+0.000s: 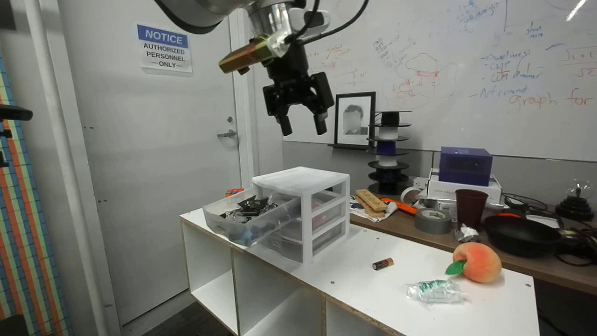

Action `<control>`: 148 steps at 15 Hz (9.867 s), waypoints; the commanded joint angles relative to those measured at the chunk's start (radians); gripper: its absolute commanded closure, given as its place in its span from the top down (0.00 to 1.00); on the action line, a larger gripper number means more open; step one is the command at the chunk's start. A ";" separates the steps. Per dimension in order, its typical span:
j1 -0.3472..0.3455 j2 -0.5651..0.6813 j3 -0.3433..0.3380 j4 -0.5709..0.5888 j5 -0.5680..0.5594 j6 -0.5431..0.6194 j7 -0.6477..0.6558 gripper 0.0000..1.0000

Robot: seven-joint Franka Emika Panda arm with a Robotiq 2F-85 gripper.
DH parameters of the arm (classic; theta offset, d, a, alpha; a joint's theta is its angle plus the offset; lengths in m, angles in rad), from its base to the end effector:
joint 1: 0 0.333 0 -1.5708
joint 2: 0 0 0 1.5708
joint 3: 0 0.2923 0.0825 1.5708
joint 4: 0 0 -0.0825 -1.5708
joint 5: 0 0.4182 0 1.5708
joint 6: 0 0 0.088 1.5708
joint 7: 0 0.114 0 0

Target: Put the silver object, battery, and plastic bag on the table into the open drawer and then close the drawer

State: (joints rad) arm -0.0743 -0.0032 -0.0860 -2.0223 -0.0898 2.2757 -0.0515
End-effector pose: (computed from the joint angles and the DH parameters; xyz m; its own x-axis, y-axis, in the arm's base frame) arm 0.6001 -0.0998 0.4308 0.9679 -0.0459 0.2470 -0.0709 -0.9931 0.0934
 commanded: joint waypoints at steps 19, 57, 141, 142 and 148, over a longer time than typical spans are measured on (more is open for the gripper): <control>-0.217 0.776 -0.019 0.615 0.241 0.032 0.007 1.00; 0.059 0.589 -0.119 0.589 -0.106 -0.247 0.319 0.04; -0.241 0.952 -0.144 0.770 0.225 -0.020 0.356 0.22; -0.240 0.952 -0.139 0.777 0.226 -0.022 0.352 0.13; -0.217 0.861 -0.084 0.690 0.237 -0.058 0.291 0.04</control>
State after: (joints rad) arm -0.3072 0.9134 -0.1950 -1.2941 0.1472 2.2558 0.2788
